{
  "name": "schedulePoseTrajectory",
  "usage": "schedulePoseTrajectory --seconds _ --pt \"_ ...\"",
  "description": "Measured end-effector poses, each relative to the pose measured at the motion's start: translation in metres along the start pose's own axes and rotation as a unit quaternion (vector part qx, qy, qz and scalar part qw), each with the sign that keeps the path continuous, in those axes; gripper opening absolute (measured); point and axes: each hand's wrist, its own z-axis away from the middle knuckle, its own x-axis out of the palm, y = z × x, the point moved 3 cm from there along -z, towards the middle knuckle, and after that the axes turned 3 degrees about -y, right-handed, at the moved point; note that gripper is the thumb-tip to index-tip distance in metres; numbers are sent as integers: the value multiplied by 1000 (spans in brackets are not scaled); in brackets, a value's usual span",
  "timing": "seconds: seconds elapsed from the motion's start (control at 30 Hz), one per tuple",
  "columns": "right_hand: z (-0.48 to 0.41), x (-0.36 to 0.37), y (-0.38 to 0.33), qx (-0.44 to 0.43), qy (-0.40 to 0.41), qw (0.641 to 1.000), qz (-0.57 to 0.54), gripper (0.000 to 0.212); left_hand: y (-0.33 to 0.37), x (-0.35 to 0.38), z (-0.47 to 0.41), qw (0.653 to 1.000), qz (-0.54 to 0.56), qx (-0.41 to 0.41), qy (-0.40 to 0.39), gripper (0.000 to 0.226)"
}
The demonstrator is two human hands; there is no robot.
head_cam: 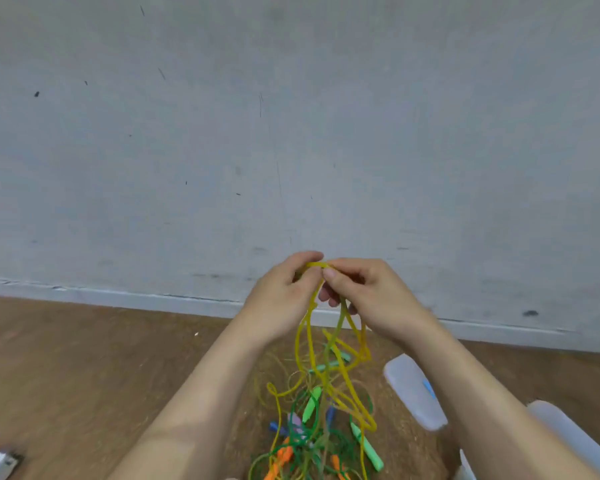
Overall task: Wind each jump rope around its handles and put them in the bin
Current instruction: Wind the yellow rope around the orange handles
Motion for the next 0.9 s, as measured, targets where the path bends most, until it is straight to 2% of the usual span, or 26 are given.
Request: schedulePoseTrajectory --seconds 0.1,0.17,0.23,0.27,0.37,0.4,0.47,0.53,0.6,0.63,0.67,0.73,0.9 --pt "-9 -4 1 -21 43 999 9 21 -6 3 1 995 86 -36 -41 29" --pt "-9 -11 1 -22 71 997 7 20 -9 -3 -1 994 89 -54 -28 25" --pt "-7 -15 -5 -35 90 995 4 20 -9 -8 -5 993 110 -31 10 12" --pt "-6 -16 -9 -45 95 994 -19 20 -7 -9 -6 992 121 -20 23 13" --pt "1 -13 -22 -65 58 985 -150 19 -8 -1 -2 997 71 5 -23 41" --pt "5 -12 -28 -68 34 979 -190 19 -6 3 2 998 30 13 -54 37" --pt "12 -13 -36 -67 6 969 -240 18 -5 7 6 997 -27 23 -65 6" --pt "15 -18 -34 -45 8 970 -239 26 -7 2 3 999 8 -2 -40 26" --pt "15 -23 -22 10 13 988 -152 28 -5 -7 1 983 178 -46 -10 32" --pt "15 -24 -12 48 2 997 -68 25 -2 -14 1 965 258 -50 10 32" --pt "14 -23 -2 87 -16 995 41 19 0 -21 0 946 317 -49 37 32" --pt "14 -23 20 143 -21 963 225 3 0 -35 0 911 402 -31 89 31" --pt "18 -40 44 207 3 926 316 18 -14 -68 1 805 551 -12 218 30"
